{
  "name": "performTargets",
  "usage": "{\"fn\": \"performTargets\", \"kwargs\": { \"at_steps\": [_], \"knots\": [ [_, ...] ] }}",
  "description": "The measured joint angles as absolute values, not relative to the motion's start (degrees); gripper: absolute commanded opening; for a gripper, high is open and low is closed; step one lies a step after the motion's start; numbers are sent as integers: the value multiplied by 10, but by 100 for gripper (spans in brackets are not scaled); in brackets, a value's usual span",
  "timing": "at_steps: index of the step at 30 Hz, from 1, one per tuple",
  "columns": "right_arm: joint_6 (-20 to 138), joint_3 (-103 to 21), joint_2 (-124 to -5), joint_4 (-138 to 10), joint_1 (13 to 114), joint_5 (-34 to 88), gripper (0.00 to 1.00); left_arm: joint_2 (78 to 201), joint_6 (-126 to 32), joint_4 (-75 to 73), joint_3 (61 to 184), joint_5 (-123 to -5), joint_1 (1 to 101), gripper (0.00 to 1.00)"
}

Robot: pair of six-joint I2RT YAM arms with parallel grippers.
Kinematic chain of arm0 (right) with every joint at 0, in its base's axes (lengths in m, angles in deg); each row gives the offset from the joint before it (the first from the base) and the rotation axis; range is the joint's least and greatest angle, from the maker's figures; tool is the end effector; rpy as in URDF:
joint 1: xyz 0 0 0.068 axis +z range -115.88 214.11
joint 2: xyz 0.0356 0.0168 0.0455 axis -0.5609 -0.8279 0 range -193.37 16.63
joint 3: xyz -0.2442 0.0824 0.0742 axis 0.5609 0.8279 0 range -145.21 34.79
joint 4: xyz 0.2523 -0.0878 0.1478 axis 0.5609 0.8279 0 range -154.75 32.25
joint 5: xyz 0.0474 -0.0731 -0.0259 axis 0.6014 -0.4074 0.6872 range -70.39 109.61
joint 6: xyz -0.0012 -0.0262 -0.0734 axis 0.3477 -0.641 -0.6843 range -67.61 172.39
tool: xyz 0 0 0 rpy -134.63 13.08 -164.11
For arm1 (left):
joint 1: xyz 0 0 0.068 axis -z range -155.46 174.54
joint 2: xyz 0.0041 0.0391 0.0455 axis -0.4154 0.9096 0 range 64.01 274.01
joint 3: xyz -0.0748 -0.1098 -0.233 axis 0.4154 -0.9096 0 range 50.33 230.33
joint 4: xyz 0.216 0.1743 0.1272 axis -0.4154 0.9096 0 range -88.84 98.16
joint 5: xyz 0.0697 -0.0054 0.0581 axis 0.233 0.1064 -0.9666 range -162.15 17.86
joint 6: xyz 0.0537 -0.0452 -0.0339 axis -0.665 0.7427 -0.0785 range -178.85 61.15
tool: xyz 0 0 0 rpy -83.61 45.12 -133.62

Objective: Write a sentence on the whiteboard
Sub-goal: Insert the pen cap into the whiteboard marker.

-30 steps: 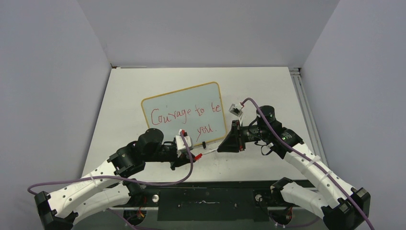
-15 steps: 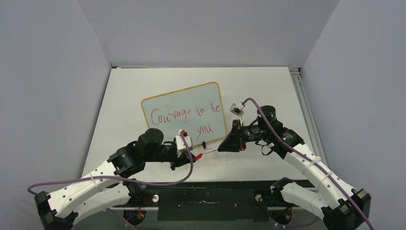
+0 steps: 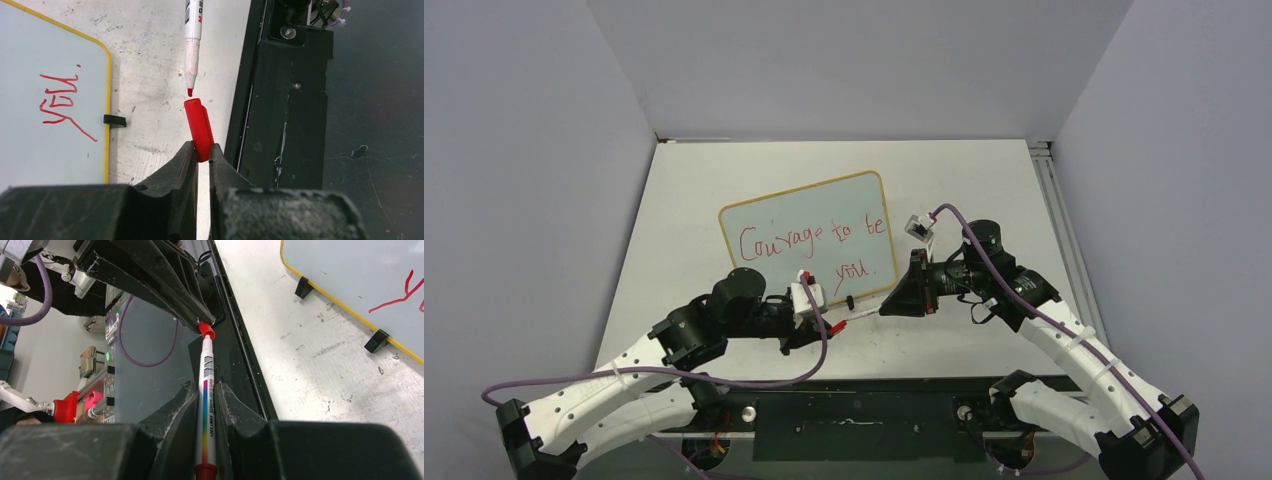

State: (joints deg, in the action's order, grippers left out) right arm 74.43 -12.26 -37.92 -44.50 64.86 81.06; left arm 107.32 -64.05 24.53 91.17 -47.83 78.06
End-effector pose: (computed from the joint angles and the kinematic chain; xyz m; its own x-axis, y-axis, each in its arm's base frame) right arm 0.1936 0.1832 0.2969 -0.7133 -0.2155 -0.6669 -0.6956 0.1017 0.7112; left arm 0.1244 -0.2143 0.2801 -0.1718 0.3710 -0.9126 0.9726 0.2112 -0.0973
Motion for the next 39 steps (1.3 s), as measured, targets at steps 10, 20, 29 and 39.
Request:
{"fn": "performTargets", "kwargs": {
  "at_steps": [10,20,29,39],
  "knots": [
    [744,-122,-379,-445,649,811,5,1073,-640,245,912,-478,781,0],
    [744,-120,-379,-445,649,811,5,1073,-640,245,912,-478,781,0],
    [745,-116,-380,-446,649,812,5,1073,-640,245,912,-478,781,0],
    [748,-111,-380,-452,649,816,6,1073,-640,245,912,-478,781,0]
  ]
}}
